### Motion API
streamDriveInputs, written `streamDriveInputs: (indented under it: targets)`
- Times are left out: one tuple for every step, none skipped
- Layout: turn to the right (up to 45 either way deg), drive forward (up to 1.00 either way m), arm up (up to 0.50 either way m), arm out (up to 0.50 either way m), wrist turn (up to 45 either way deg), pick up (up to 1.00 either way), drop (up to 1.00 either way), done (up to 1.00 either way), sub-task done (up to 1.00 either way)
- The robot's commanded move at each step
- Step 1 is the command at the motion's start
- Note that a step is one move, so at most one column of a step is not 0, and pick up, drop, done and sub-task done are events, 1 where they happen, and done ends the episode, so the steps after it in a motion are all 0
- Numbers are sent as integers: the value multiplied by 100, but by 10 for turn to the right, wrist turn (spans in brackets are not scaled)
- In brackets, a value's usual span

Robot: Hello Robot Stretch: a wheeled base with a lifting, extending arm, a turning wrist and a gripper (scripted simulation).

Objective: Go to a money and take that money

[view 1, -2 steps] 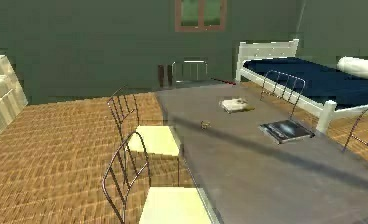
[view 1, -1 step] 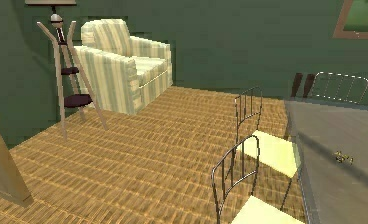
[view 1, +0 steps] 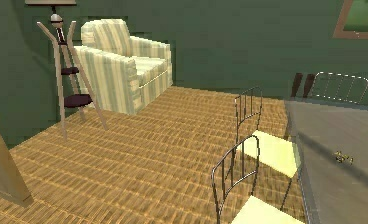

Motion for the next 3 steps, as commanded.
streamDriveInputs:
  targets:
    - [0,0,0,38,0,0,0,0,0]
    - [0,0,0,0,450,0,0,0,0]
    - [0,0,0,0,450,0,0,0,0]
